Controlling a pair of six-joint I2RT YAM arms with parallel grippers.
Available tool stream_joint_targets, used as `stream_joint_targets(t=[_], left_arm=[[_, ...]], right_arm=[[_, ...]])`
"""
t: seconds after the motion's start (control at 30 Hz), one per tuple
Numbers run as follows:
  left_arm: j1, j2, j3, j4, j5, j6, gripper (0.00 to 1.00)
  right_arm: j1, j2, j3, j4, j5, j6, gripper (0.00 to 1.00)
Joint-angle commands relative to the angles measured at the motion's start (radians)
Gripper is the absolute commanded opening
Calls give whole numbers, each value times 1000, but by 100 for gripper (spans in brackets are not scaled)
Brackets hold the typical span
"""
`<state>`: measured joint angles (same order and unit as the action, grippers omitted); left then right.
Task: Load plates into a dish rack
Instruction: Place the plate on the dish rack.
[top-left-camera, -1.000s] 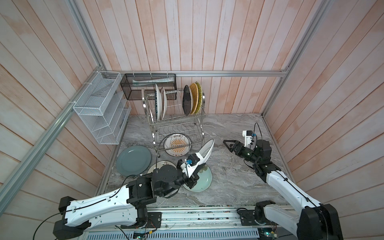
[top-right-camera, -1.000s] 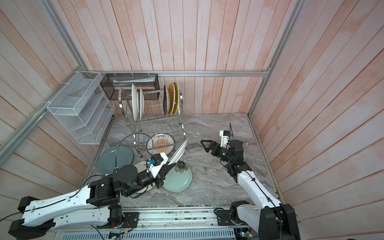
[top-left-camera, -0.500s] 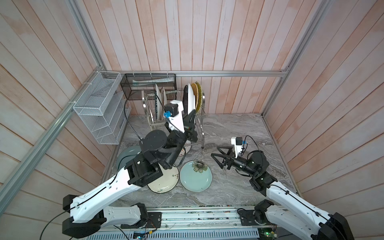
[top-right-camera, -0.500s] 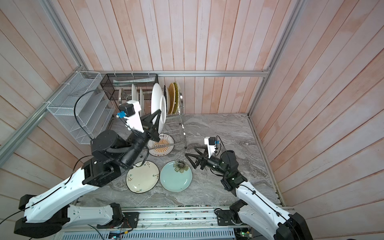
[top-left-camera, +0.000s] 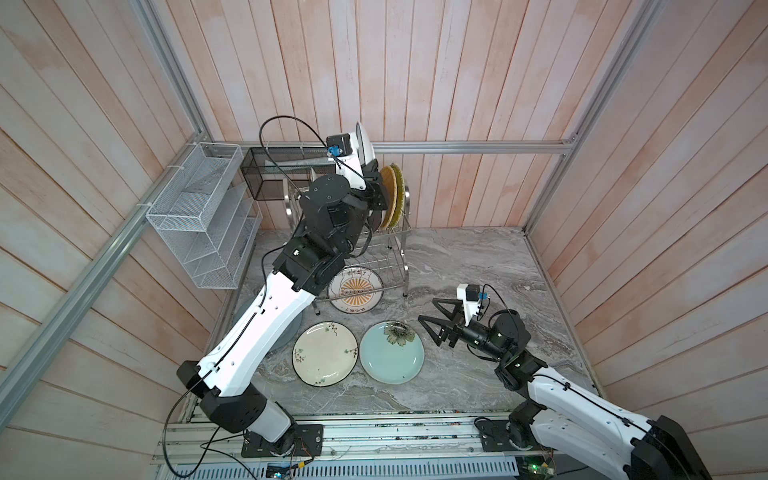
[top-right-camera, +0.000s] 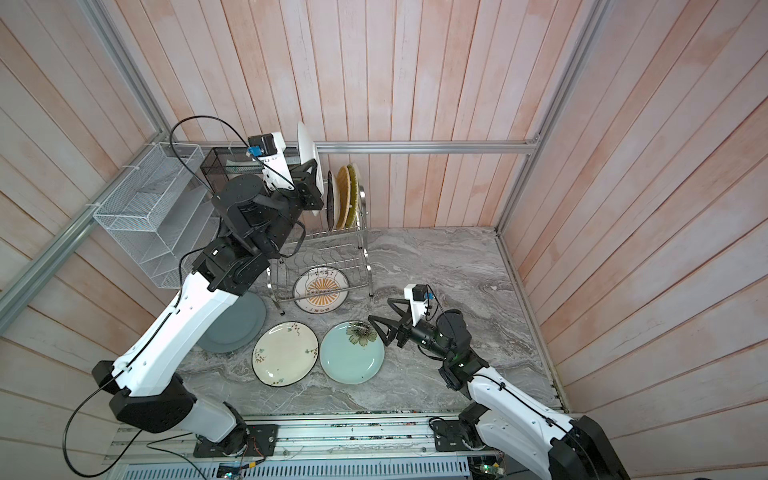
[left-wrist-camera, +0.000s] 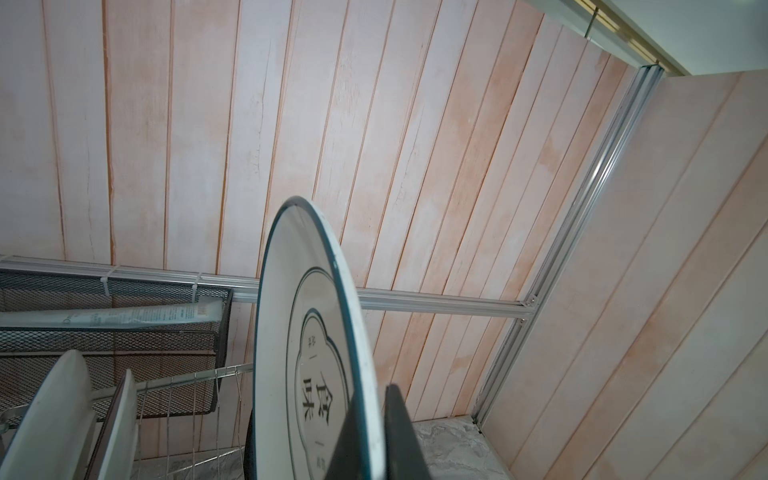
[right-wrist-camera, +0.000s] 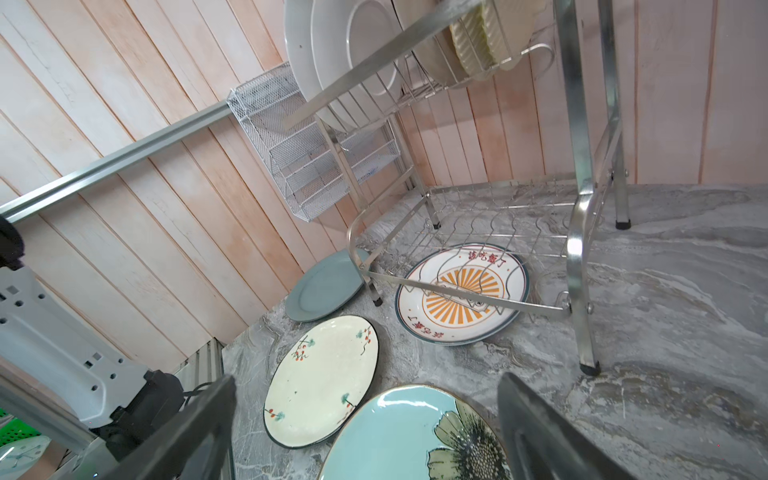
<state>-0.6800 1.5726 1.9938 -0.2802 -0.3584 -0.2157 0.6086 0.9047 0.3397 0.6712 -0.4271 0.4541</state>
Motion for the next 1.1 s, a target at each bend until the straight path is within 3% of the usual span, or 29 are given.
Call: stream_joint_targets(t=[0.0, 0.13, 0.37, 0.67, 1.07], left_arm=[[48, 36, 71, -37, 95, -60, 0], [97, 67, 68, -44, 121, -71, 0], [204, 115, 56, -60, 268, -153, 0], [213, 162, 53, -39, 278, -192, 0], [211, 205, 33, -46, 201, -239, 0]], right_arm=[[12, -16, -10, 62, 13, -23, 98], [18, -9, -11, 68, 9, -21, 98], [23, 8, -10, 78, 6, -16, 98], [25, 26, -8, 87, 3, -12, 98], [28, 47, -3, 87, 4, -7, 98]])
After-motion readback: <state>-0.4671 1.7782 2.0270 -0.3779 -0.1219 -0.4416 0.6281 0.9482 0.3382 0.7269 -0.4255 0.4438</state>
